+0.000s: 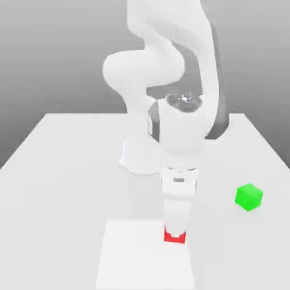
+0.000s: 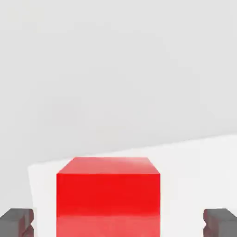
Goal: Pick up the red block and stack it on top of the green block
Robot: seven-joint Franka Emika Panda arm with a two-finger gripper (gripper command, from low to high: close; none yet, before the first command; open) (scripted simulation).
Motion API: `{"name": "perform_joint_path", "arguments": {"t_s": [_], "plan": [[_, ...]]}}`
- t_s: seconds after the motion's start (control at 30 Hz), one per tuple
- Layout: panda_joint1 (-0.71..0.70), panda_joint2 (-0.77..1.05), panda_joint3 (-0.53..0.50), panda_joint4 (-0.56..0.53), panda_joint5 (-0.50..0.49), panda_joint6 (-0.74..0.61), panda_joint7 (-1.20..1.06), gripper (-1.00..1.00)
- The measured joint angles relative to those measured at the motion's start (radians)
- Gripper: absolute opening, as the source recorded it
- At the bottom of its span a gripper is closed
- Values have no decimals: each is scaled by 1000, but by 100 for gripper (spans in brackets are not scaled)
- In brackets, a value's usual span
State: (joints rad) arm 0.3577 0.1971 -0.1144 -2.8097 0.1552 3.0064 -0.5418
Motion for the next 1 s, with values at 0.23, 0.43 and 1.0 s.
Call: {"name": "perform_joint_path", "arguments": {"t_s": [0.23, 0.43, 1.0], "plan": [[-23, 30, 28, 3, 18, 23, -12, -100], [14, -105, -39, -14, -98, -88, 70, -100], [439, -327, 234, -21, -116, -308, -251, -100]]}}
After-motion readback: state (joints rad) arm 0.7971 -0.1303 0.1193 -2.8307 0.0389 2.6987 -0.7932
